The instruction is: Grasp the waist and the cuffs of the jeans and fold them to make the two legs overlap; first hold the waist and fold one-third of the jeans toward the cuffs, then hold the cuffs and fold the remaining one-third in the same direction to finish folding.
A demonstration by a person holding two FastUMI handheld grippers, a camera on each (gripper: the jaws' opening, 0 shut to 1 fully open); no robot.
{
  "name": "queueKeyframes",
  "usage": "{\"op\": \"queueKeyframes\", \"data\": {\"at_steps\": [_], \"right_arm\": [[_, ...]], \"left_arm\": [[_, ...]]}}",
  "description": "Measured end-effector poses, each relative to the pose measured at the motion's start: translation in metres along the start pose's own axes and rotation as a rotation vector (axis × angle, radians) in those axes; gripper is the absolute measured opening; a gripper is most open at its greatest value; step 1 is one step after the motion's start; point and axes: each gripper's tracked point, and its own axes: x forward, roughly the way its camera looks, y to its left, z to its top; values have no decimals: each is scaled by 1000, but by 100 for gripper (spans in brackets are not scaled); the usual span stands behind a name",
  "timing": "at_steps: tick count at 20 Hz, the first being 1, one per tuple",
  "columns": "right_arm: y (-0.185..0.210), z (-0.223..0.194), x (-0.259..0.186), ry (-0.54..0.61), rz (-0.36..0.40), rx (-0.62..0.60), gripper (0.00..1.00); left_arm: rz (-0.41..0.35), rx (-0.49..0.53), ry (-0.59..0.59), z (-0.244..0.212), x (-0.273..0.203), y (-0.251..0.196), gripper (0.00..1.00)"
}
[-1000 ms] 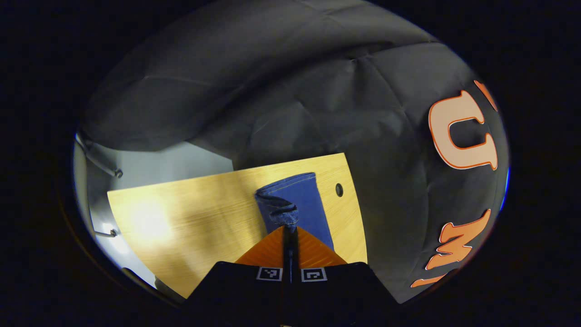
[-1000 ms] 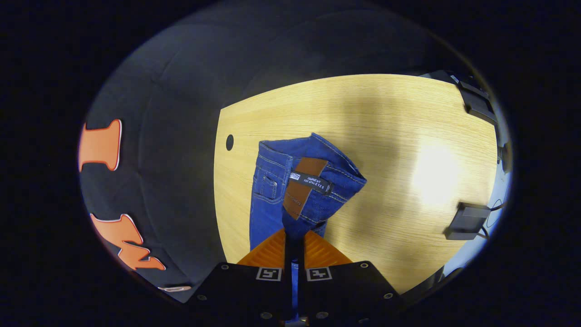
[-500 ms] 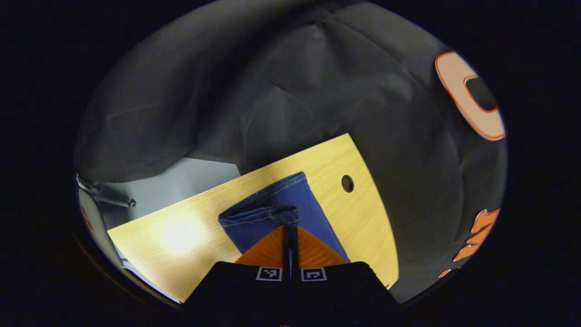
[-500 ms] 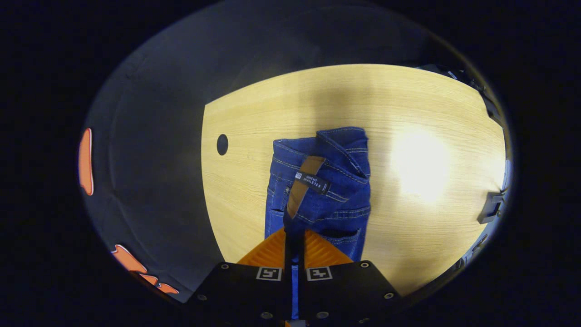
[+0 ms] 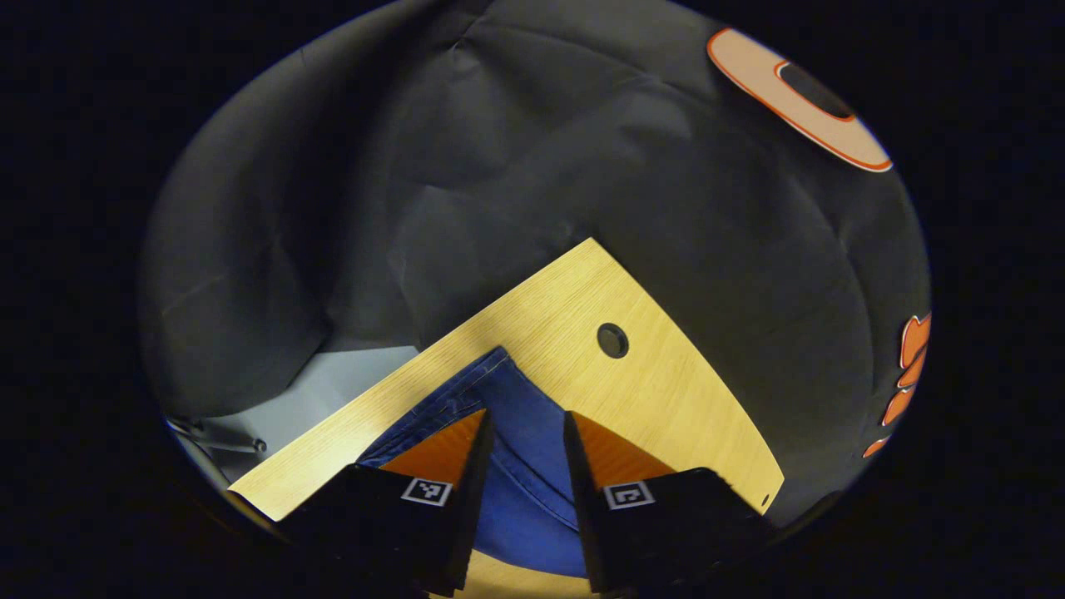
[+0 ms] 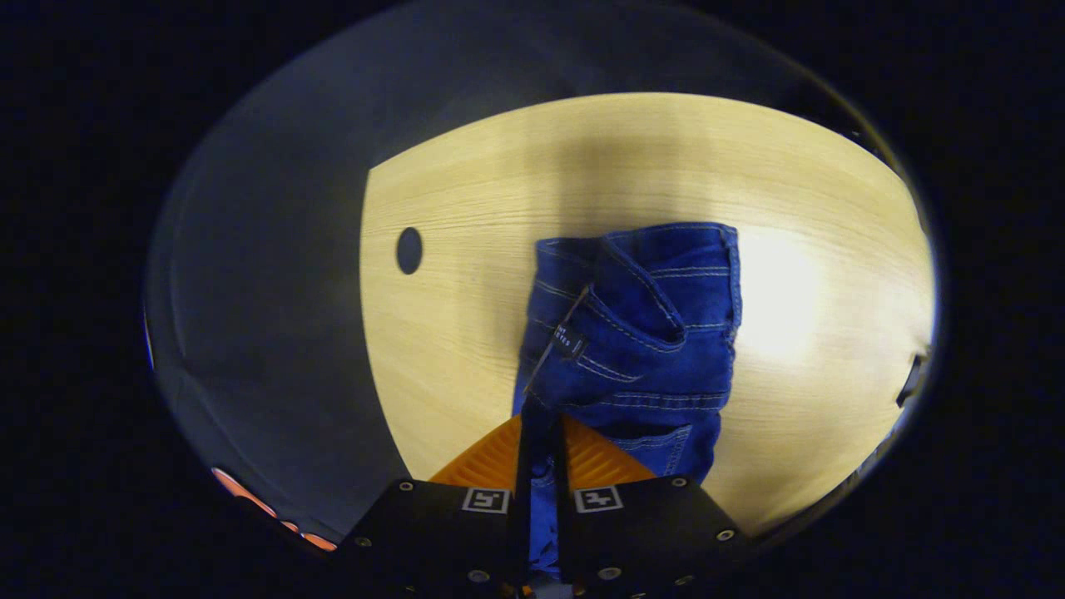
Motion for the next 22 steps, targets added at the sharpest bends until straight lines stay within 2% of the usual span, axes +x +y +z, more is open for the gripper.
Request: {"op": "queueKeyframes", "data": {"at_steps": [1, 2, 3, 4, 5, 6, 7, 8, 9, 11, 15, 18, 22], "right_arm": [[4, 3, -6, -9, 38, -25, 23], [3, 9, -16, -31, 56, -56, 17], [-3, 16, -24, -63, 56, -104, 35], [-12, 24, -31, -90, 49, -161, 37], [-25, 33, -37, -115, 32, -214, 45], [-23, 24, -39, -136, 12, -258, 51], [-43, 31, -42, -153, -15, -299, 62], [-55, 35, -46, -158, -39, -329, 68], [-68, 36, -46, -170, -67, -360, 80], [-85, 40, -51, -194, -86, -413, 87], [-107, 48, -46, -210, -120, -436, 97], [-114, 57, -35, -217, -137, -431, 98], [-114, 72, -19, -234, -147, -411, 98]], "left_arm": [[-21, 17, -18, 0, -2, -6, 51], [-36, 45, -41, 1, -9, -13, 61], [-45, 85, -70, -3, -13, -21, 72], [-56, 132, -101, -5, -20, -28, 78], [-62, 184, -126, -10, -28, -36, 84], [-63, 233, -162, -11, -35, -42, 90], [-64, 282, -184, -15, -43, -48, 90], [-68, 322, -211, -18, -50, -56, 93], [-80, 360, -233, -23, -58, -66, 93], [-107, 429, -281, -33, -75, -80, 96], [-80, 597, -414, -50, -114, -103, 98], [-124, 647, -459, -67, -144, -118, 98], [-142, 680, -507, -83, -177, -128, 98]]}}
